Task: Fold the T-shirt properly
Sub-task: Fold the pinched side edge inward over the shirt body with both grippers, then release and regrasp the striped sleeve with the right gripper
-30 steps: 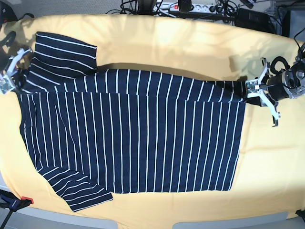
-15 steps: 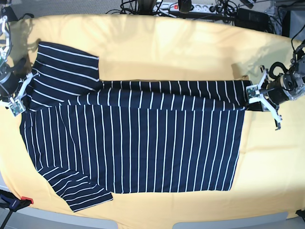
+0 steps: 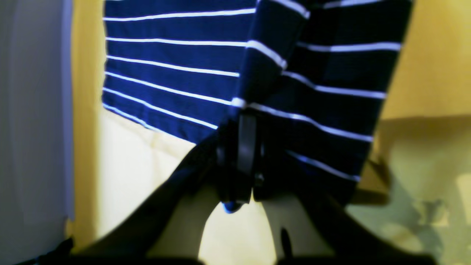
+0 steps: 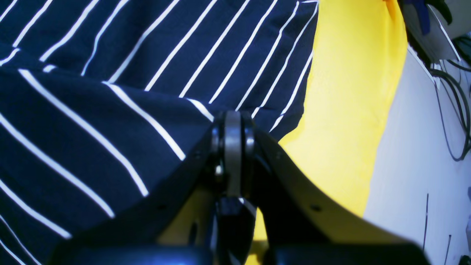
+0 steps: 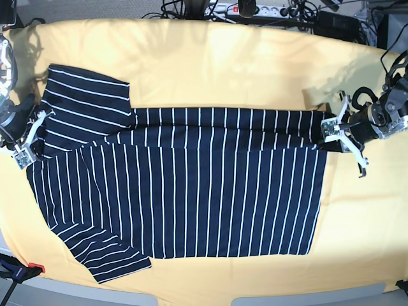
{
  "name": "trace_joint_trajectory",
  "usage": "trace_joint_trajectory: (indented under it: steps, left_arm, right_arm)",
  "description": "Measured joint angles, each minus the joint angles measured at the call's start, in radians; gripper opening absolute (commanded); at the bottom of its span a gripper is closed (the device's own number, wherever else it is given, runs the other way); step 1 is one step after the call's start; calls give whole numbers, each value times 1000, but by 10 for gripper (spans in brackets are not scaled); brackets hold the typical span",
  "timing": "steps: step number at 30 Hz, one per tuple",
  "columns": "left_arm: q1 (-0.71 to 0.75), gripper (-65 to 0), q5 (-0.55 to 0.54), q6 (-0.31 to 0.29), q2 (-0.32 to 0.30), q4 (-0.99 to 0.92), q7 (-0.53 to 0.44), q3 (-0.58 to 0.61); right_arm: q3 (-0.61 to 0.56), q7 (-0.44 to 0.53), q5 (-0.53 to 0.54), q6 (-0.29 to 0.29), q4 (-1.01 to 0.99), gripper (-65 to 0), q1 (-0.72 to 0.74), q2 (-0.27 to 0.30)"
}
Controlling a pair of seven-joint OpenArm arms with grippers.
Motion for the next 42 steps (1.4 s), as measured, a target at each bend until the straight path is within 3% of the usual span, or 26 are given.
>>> trace_joint_trajectory:
  steps: [3, 7, 8, 11, 12, 13, 18, 24, 26, 31, 38, 42]
  left_arm:
    - [0, -650, 3, 1, 18, -32, 0, 0]
    - [-8, -650, 38, 2, 41, -82, -43, 0]
    - [-8, -586, 38, 3, 42, -90, -52, 0]
    - [-11, -371, 35, -19, 42, -93, -61, 0]
    - [-14, -321, 34, -41, 41, -94, -61, 0]
    - [-14, -302, 17, -52, 39, -94, -59, 0]
    - [-16, -303, -19, -84, 34, -93, -10, 0]
    - [-16, -303, -27, -217, -5, -86, -13, 0]
    - [-16, -303, -59, -239, -20, -85, -13, 0]
    - [-16, -303, -56, -241, -35, -85, -12, 0]
    - [-16, -303, -56, -242, -34, -83, -40, 0]
    - [-16, -303, -57, -203, -34, -83, -40, 0]
  right_arm:
    - [-4, 1, 0, -17, -1, -650, 0, -2]
    - [-5, 11, -50, -109, -13, -650, 5, -5]
    - [-5, 12, -49, -118, -14, -619, 5, -5]
    - [-5, 1, -42, -123, -14, -357, 8, -4]
    - [-5, -19, -34, -130, -14, -305, 8, -4]
    - [-5, -35, -10, -130, -14, -293, 8, -2]
    - [-5, -86, 17, -38, -13, -294, 8, -2]
    - [-4, -265, 279, 177, 87, -294, 3, 3]
    - [-3, -319, 361, 221, 151, -294, -24, 10]
    - [-4, -344, 360, 220, 268, -294, -184, 9]
    - [-3, -174, 187, 220, 270, -294, -335, 12]
    - [-3, -163, 172, 222, 270, -294, -381, -12]
